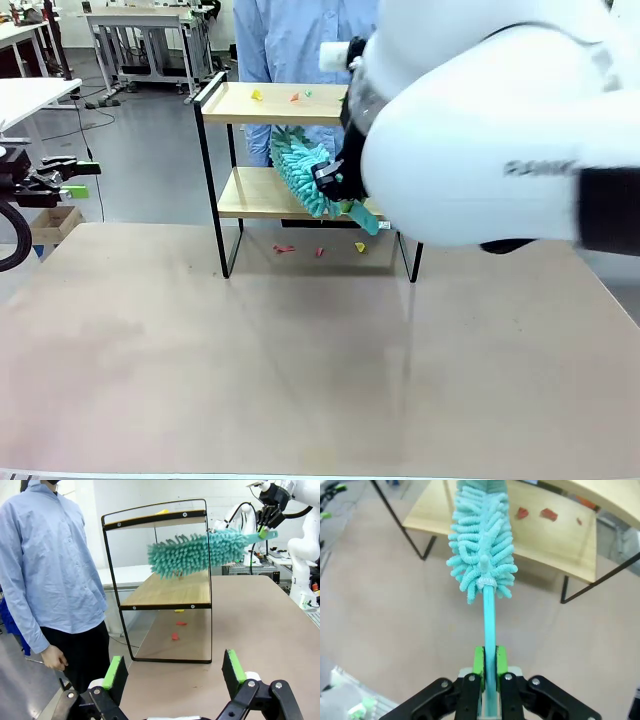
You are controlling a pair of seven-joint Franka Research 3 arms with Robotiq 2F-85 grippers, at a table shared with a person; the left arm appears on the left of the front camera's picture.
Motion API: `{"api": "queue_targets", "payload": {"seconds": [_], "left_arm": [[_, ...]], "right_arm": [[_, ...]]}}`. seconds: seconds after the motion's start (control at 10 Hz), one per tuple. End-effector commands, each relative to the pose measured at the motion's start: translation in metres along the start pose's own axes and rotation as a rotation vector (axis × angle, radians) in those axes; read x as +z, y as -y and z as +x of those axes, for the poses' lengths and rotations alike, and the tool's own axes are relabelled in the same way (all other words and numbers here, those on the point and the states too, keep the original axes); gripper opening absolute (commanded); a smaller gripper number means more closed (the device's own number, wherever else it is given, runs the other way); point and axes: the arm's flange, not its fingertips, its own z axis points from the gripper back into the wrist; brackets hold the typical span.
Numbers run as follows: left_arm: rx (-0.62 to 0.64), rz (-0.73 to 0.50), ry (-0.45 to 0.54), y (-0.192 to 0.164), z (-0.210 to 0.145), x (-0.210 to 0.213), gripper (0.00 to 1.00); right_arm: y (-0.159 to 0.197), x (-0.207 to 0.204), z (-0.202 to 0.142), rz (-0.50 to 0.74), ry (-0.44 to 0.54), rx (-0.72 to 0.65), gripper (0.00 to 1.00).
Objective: Clean the shelf.
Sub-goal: Clean the specific section of the Shelf indicated by the human with the Duster.
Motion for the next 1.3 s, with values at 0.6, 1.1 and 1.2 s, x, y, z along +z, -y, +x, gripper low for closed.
{"api": "queue_targets", "payload": {"seconds": [0.6, 1.1, 1.2], "left_arm": [[-0.011, -0.001, -0.001, 0.000, 0.003, -0.001, 1.00], [-0.011, -0.001, -0.001, 0.000, 0.003, -0.001, 1.00], [-0.011, -0.001, -0.001, 0.000, 0.003, -0.001, 1.00]], "right_arm": [[-0.064, -0.039, 0.072, 0.021, 0.116, -0.151, 0.12], [-0.085, -0.085, 0.081, 0.085, 0.116, -0.227, 0.12], [-0.089, -0.093, 0.078, 0.097, 0.085, -0.221, 0.12]]}}
